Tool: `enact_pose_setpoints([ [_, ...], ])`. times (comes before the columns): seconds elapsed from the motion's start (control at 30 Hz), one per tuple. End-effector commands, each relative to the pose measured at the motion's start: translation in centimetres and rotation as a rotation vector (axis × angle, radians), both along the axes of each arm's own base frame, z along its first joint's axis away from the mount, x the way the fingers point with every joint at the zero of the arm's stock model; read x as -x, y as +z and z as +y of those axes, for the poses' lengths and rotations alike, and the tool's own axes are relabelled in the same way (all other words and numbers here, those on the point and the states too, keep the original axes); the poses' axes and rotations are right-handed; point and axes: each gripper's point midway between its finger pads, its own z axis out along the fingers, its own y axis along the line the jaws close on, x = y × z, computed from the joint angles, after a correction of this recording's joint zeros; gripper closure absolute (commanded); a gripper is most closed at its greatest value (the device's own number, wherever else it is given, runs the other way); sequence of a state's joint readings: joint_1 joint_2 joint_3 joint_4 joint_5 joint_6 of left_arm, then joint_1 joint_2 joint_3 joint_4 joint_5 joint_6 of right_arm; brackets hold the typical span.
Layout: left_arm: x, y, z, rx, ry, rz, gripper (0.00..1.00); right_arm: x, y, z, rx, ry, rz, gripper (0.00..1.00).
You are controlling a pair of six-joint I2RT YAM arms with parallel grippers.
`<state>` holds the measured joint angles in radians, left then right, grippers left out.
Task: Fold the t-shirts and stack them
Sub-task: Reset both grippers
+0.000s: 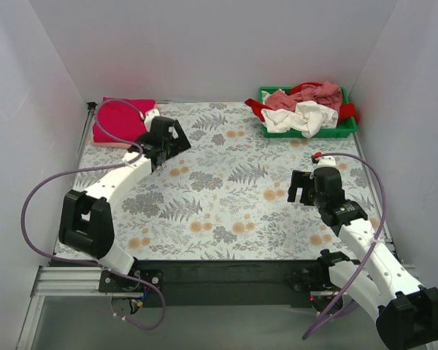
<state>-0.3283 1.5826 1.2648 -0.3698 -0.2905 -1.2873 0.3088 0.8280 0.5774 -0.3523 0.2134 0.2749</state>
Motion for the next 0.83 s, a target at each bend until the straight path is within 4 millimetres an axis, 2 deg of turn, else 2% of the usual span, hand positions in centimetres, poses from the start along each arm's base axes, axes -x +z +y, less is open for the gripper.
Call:
enact_pose_setpoints([
  [0.0,4.6,-1.0,-1.6,0.033,0.041,0.006,0.05,-0.5,-0.2,0.1,-0.019,-0.011,-0.035,0.02],
  [0.03,6.4,-2.7,-1.6,0.032,0.046,0.037,0.06,-0.5,-0.3,0.1,-0.022,-0.014,-0.034,0.02],
  [0.07,7.7,-1.6,-2.1,0.05,0.038,0.003,0.05,-0.6,-0.2,0.3,-0.03,-0.008,-0.041,0.02],
  [0.1,9.6,-3.5,-1.7,0.044,0.039,0.035,0.05,-0.4,-0.5,0.5,-0.038,0.001,-0.039,0.02],
  [0.2,12.5,-3.6,-0.9,0.121,0.069,0.001,0.05,-0.6,0.0,0.8,-0.059,0.016,-0.07,0.02],
  [0.37,13.9,-2.6,0.7,0.14,0.114,-0.052,0.04,-0.6,0.8,0.9,-0.091,0.004,-0.123,0.02],
  [0.57,14.2,-1.9,0.9,0.147,0.115,-0.072,0.04,-0.5,1.0,1.4,-0.12,0.034,-0.17,0.02],
  [0.8,14.1,-2.2,0.7,0.141,0.108,-0.058,0.03,-0.5,0.9,1.7,-0.122,0.055,-0.17,0.02],
])
